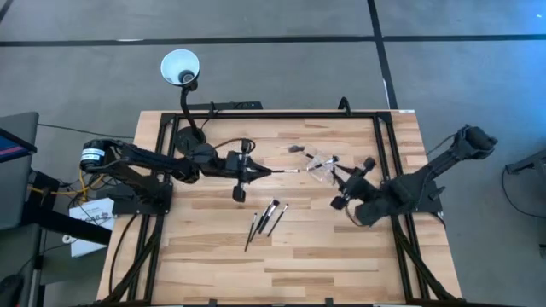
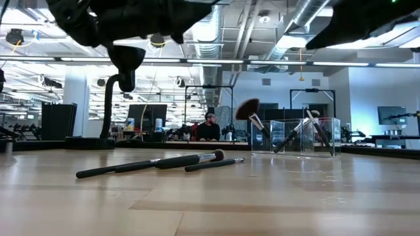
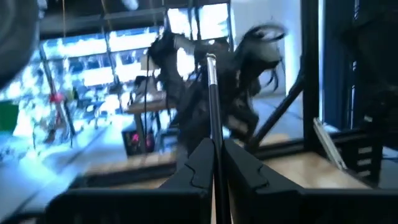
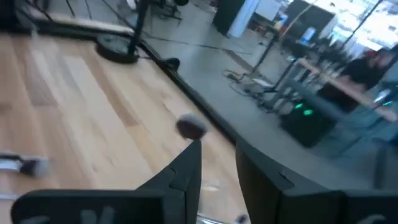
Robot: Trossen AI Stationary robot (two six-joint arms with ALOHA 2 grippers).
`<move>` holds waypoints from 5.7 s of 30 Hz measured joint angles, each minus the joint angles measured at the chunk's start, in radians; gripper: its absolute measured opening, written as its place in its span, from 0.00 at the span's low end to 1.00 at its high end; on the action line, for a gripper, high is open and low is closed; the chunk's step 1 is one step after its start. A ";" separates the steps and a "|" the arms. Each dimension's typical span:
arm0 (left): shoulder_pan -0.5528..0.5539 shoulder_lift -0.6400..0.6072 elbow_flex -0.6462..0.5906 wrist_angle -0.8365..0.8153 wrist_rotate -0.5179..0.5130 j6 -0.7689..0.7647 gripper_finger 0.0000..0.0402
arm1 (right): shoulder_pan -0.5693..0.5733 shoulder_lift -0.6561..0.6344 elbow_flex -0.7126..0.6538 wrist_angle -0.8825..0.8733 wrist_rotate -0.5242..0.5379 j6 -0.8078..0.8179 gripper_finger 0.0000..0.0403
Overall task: Sort items
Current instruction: Put the eyeshadow brush into the middle of the transparent organizer, then put the eyeshadow brush into the left side of the transparent organizer
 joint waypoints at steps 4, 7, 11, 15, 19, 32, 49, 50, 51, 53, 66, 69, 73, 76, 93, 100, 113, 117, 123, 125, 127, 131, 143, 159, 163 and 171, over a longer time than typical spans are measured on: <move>0.021 0.002 0.018 -0.008 0.013 0.028 0.05 | -0.099 -0.045 -0.166 0.554 -0.293 -0.327 0.22; 0.039 0.003 0.018 -0.016 0.013 0.035 0.05 | -0.193 -0.009 -0.270 0.996 -0.635 -0.520 0.22; 0.051 0.003 0.018 -0.016 0.013 0.033 0.05 | -0.281 0.076 -0.323 1.357 -0.789 -0.608 0.22; 0.045 0.003 0.018 -0.016 0.035 0.032 0.05 | -0.340 0.156 -0.322 1.493 -0.821 -0.595 0.22; 0.032 0.003 0.018 -0.016 0.058 0.031 0.05 | -0.376 0.237 -0.322 1.606 -0.914 -0.581 0.22; -0.020 0.004 0.018 -0.034 0.055 0.030 0.05 | -0.399 0.409 -0.168 1.724 -1.022 -0.581 0.22; -0.019 0.006 0.016 -0.064 0.023 -0.003 0.05 | -0.401 0.422 -0.131 1.720 -1.134 -0.611 0.22; -0.019 0.006 0.016 -0.066 0.023 -0.004 0.05 | -0.401 0.422 -0.131 1.720 -1.134 -0.611 0.22; -0.020 0.006 0.016 -0.067 0.023 -0.004 0.05 | -0.402 0.422 -0.131 1.721 -1.134 -0.611 0.22; -0.020 0.006 0.016 -0.072 0.023 -0.004 0.05 | -0.401 0.422 -0.131 1.722 -1.134 -0.611 0.22; -0.020 0.005 0.016 -0.079 0.023 -0.004 0.08 | -0.402 0.422 -0.131 1.724 -1.121 -0.613 0.06; -0.020 0.005 0.016 -0.077 0.023 -0.004 0.09 | -0.401 0.422 -0.131 1.723 -1.124 -0.610 0.08; -0.020 0.005 0.016 -0.077 0.024 -0.004 0.12 | -0.401 0.422 -0.131 1.714 -1.122 -0.611 0.03; -0.020 0.005 0.016 -0.077 0.012 -0.004 0.16 | -0.401 0.422 -0.131 1.697 -1.109 -0.610 0.04; -0.018 0.004 0.016 -0.099 -0.021 -0.004 0.29 | -0.401 0.121 -0.131 0.979 -0.701 -0.421 0.03; -0.018 0.004 0.016 -0.099 -0.021 -0.004 0.29 | -0.401 -0.135 -0.131 0.571 -0.608 -0.152 0.03; -0.018 0.004 0.016 -0.099 -0.021 -0.004 0.28 | -0.452 -0.217 -0.131 0.119 -0.549 0.107 0.03; -0.018 0.004 0.016 -0.099 -0.021 -0.004 0.28 | -0.482 -0.192 -0.131 0.119 -0.555 0.125 0.03; -0.018 0.004 0.016 -0.099 -0.021 -0.004 0.28 | -0.535 -0.101 -0.131 0.130 -0.636 0.146 0.02; -0.018 0.004 0.016 -0.099 -0.021 -0.004 0.28 | -0.558 -0.060 -0.131 0.138 -0.641 0.151 0.04; -0.018 0.004 0.016 -0.099 -0.021 -0.004 0.28 | -0.582 -0.022 -0.131 0.147 -0.653 0.151 0.05; -0.018 0.004 0.015 -0.099 -0.021 -0.004 0.28 | -0.621 0.029 -0.130 0.180 -0.667 0.151 0.05; -0.018 0.004 0.016 -0.099 -0.021 -0.004 0.28 | -0.661 0.044 -0.132 0.208 -0.789 0.149 0.16; -0.018 0.004 0.015 -0.230 -0.021 -0.059 0.28 | -0.576 -0.062 -0.132 0.273 -0.781 0.068 0.26; -0.037 0.004 0.015 -0.421 -0.022 -0.182 0.28 | -0.544 -0.077 -0.132 0.323 -0.782 0.067 0.29; -0.173 0.004 0.014 -0.533 -0.161 -0.186 0.25 | -0.489 -0.011 -0.132 0.549 -0.813 -0.080 0.34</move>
